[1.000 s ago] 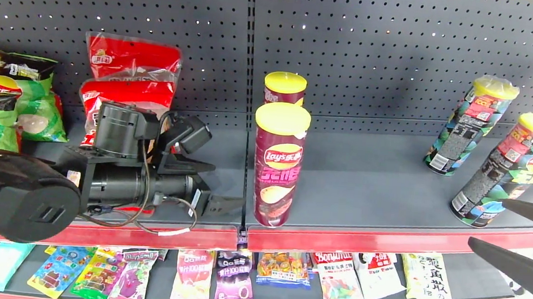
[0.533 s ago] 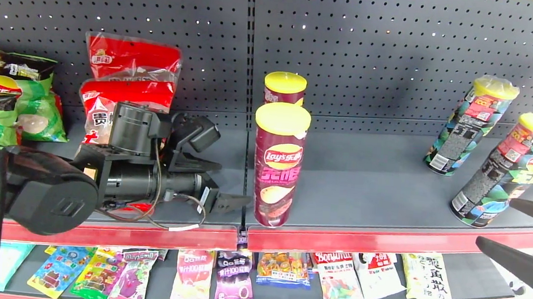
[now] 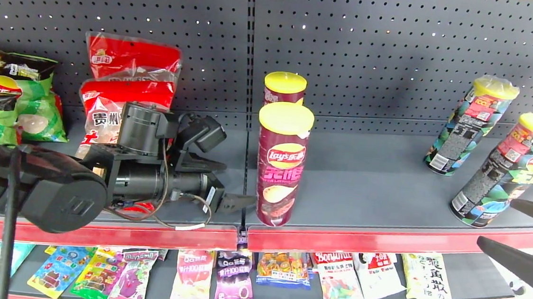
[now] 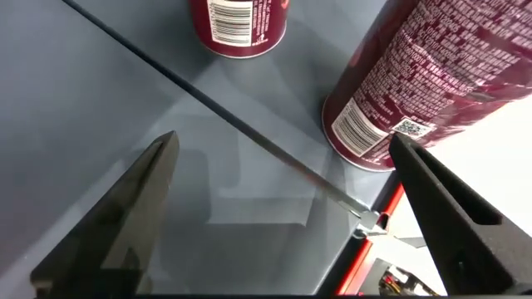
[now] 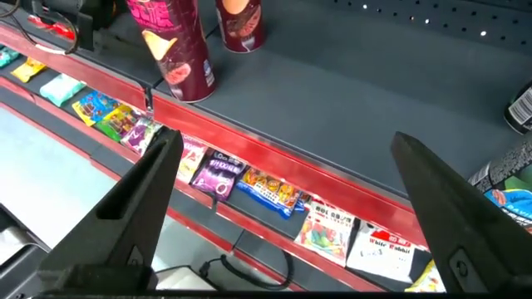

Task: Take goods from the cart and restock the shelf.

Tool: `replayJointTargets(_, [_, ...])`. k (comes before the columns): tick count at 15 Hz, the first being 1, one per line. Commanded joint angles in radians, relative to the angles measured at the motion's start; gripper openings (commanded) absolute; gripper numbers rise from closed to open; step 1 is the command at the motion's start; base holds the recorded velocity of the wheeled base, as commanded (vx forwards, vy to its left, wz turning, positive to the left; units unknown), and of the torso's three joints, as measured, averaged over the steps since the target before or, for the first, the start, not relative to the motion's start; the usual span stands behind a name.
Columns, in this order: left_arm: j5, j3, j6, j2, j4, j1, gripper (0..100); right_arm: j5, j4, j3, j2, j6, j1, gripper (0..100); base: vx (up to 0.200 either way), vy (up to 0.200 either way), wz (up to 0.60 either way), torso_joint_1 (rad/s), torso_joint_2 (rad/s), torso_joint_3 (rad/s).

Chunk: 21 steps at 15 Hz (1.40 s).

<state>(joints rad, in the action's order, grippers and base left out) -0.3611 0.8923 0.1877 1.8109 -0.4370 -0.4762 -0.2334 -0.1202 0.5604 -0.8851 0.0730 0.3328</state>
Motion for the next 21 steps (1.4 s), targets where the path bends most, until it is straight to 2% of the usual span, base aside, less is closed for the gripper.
replayJointTargets(1, [0.002,-0.015,-0.001,-0.021,0.0,0.008,100,-0.003,0.002,-0.01,-0.005,0.001,0.002,100,0.0,0.0,0.0,0.0,0.0,0.0])
replayJointTargets(4, [0.024,-0.075,-0.004,-0.123,0.001,0.039,100,-0.006,0.002,-0.051,-0.003,0.005,0.002,100,0.0,0.0,0.0,0.0,0.0,0.0])
replayJointTargets(6, [0.057,-0.217,-0.01,-0.327,0.012,0.113,100,-0.007,-0.003,-0.106,0.04,0.008,0.005,100,0.0,0.0,0.0,0.0,0.0,0.0])
replayJointTargets(8, [0.111,-0.357,-0.016,-0.551,0.103,0.168,100,-0.004,0.001,-0.171,0.126,0.01,0.005,100,0.0,0.0,0.0,0.0,0.0,0.0])
replayJointTargets(9, [0.14,-0.403,-0.024,-0.674,0.199,0.18,100,-0.001,0.004,-0.212,0.186,0.01,0.005,100,0.0,0.0,0.0,0.0,0.0,0.0])
replayJointTargets(10, [0.169,-0.424,-0.042,-0.795,0.316,0.182,100,0.0,0.008,-0.254,0.249,0.008,0.002,100,0.0,0.0,0.0,0.0,0.0,0.0])
replayJointTargets(11, [0.188,-0.426,-0.047,-0.857,0.388,0.182,100,0.002,0.01,-0.28,0.287,0.008,0.002,100,0.0,0.0,0.0,0.0,0.0,0.0])
replayJointTargets(12, [0.24,-0.42,-0.053,-0.97,0.54,0.183,100,0.017,0.011,-0.332,0.364,0.007,-0.006,100,0.0,0.0,0.0,0.0,0.0,0.0])
replayJointTargets(13, [0.284,-0.426,-0.068,-1.053,0.624,0.185,100,0.049,0.028,-0.353,0.41,0.007,-0.021,100,0.0,0.0,0.0,0.0,0.0,0.0])
replayJointTargets(15, [0.373,-0.446,-0.139,-1.262,0.833,0.186,100,0.169,0.145,-0.353,0.477,0.007,-0.08,100,0.0,0.0,0.0,0.0,0.0,0.0])
replayJointTargets(16, [0.389,-0.446,-0.149,-1.3,0.873,0.188,100,0.19,0.168,-0.353,0.492,0.007,-0.092,100,0.0,0.0,0.0,0.0,0.0,0.0])
replayJointTargets(17, [0.439,-0.447,-0.185,-1.421,1.009,0.218,100,0.25,0.255,-0.359,0.569,0.005,-0.129,100,0.0,0.0,0.0,0.0,0.0,0.0])
replayJointTargets(18, [0.441,-0.447,-0.186,-1.429,1.017,0.223,100,0.253,0.264,-0.359,0.577,0.005,-0.133,100,0.0,0.0,0.0,0.0,0.0,0.0])
replayJointTargets(19, [0.444,-0.461,-0.212,-1.506,1.071,0.326,100,0.289,0.407,-0.353,0.669,0.004,-0.184,100,0.0,0.0,0.0,0.0,0.0,0.0])
replayJointTargets(21, [0.442,-0.515,-0.232,-1.584,1.084,0.508,100,0.287,0.521,-0.347,0.749,0.005,-0.255,100,0.0,0.0,0.0,0.0,0.0,0.0])
